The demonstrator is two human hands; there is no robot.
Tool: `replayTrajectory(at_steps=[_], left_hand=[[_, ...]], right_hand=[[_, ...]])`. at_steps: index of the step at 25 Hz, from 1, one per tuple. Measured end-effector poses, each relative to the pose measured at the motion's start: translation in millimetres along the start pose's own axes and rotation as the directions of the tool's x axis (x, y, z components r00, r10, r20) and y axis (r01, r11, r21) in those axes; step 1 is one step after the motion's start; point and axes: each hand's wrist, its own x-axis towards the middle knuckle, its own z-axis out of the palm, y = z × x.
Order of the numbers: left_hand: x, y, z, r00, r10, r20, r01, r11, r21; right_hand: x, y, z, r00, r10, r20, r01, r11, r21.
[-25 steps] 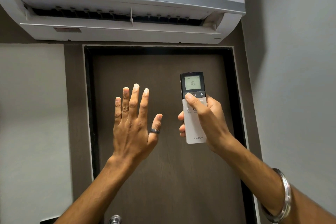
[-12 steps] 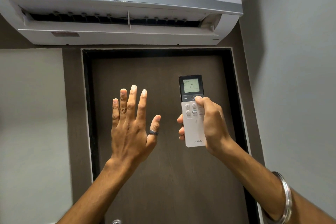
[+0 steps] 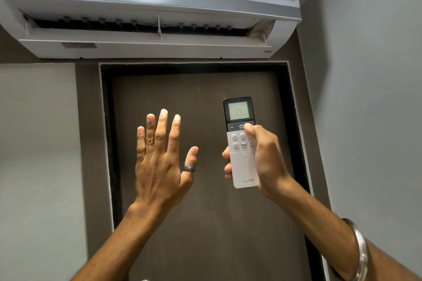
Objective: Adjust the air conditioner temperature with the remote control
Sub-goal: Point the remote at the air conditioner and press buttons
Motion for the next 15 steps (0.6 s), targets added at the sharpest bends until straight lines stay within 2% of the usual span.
replayTrajectory(at_steps=[6, 15], left_hand=[[-1.5, 1.1, -1.8, 1.0, -0.001, 0.006, 0.001, 1.0, -0.014], [0.2, 1.4, -2.0, 1.0, 0.006, -0.004, -0.006, 1.0, -0.002]], right_hand=[[-1.7, 0.4, -0.8, 0.999, -0.002, -0.041, 0.002, 1.0, -0.003], [-5.9, -4.7, -0.8, 1.0, 0.008, -0.03, -0.008, 1.0, -0.002]])
